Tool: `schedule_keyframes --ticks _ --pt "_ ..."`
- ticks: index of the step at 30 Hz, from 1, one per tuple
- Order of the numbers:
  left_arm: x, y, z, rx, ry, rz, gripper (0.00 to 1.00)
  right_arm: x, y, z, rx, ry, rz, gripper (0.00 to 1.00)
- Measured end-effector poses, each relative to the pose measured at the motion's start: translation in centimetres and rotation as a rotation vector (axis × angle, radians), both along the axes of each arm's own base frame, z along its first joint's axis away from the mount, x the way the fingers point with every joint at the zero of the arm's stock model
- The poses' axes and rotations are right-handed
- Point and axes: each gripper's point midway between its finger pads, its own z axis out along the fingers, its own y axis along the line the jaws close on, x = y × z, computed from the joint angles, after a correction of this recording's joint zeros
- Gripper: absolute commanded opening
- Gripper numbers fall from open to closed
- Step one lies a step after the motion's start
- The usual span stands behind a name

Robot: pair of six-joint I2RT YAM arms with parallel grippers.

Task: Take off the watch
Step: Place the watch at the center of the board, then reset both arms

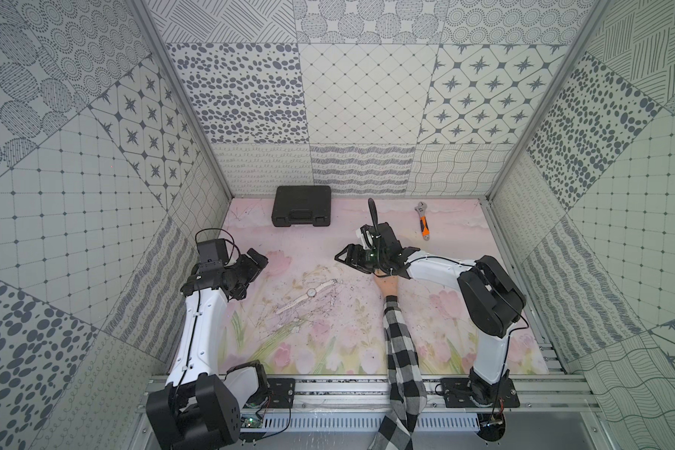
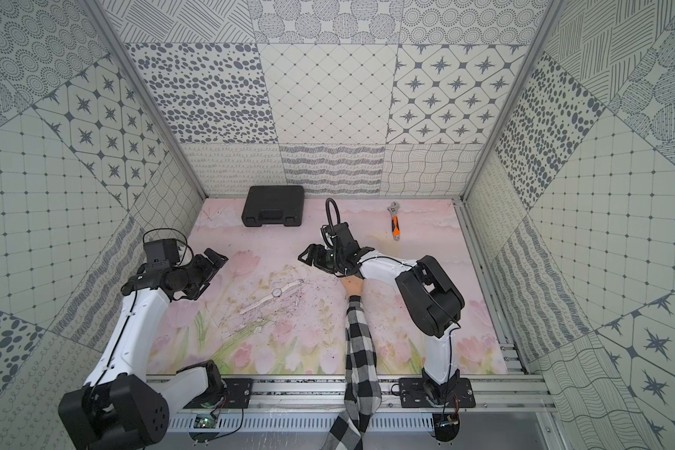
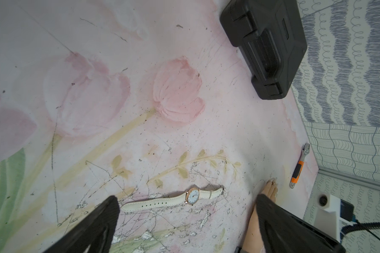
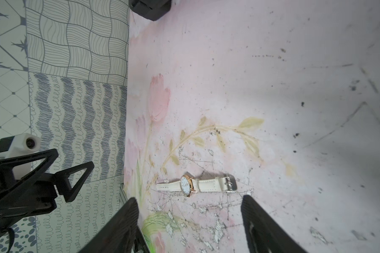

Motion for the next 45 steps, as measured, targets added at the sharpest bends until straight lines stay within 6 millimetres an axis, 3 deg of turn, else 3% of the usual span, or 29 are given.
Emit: schedule_keyframes --ticks 4,7,11,14,17,20,23,26,31,33,37,40,42,45 --pt "0.1 -1.3 1.1 0.026 -0.037 -0.056 0.98 -0.4 -1.9 4.1 -0.039 -0.108 -0.004 0.98" --pt "0.2 -2.8 2.1 0.079 -0.083 -0.112 0.99 -0.8 -4.6 7.7 -0.108 -0.221 -0.038 0.98" --pt "0.3 -5.0 3.0 0.17 -0.185 -0.193 0.99 -1.2 -11.0 12.8 -0.212 -0.425 -0.179 0.98" --pt "0.6 -6.1 2.7 0.263 -0.243 -0.256 0.99 -1.8 -17.6 14.2 -0.302 -0.564 -0.35 0.98" --pt "1.1 -6.5 1.5 0.376 -0.289 -0.314 0.99 -2.3 -24.5 12.6 -0.406 -0.643 -0.53 0.98" --pt "1.3 -6.2 -1.3 0.488 -0.31 -0.355 0.99 -2.6 -31.4 7.8 -0.55 -0.598 -0.694 0.98" --pt "1.4 -5.4 -4.9 0.598 -0.295 -0.391 0.99 -3.5 -36.2 3.0 -0.686 -0.523 -0.794 0.98" --pt "2.3 -4.7 -8.1 0.686 -0.257 -0.423 0.99 -4.0 -38.0 0.0 -0.787 -0.504 -0.807 0.98" --pt "4.5 -4.6 -11.8 0.785 -0.222 -0.494 0.99 -2.5 -39.3 -2.4 -0.877 -0.534 -0.797 0.98" --pt "5.5 -4.4 -12.3 0.81 -0.234 -0.504 0.99 -1.9 -39.7 -3.2 -0.886 -0.547 -0.792 0.98" --pt "6.5 -2.0 -13.2 0.818 -0.265 -0.428 0.99 0.7 -39.2 -4.3 -0.851 -0.639 -0.756 0.97" --pt "6.9 -0.9 -13.5 0.813 -0.27 -0.395 0.99 1.5 -38.4 -6.8 -0.851 -0.618 -0.677 0.98" --pt "7.6 -0.7 -12.9 0.809 -0.297 -0.382 0.98 2.2 -38.0 -6.6 -0.817 -0.63 -0.648 0.98" --pt "8.4 -0.8 -12.1 0.806 -0.34 -0.373 0.99 3.6 -38.0 -4.7 -0.776 -0.681 -0.657 0.98"
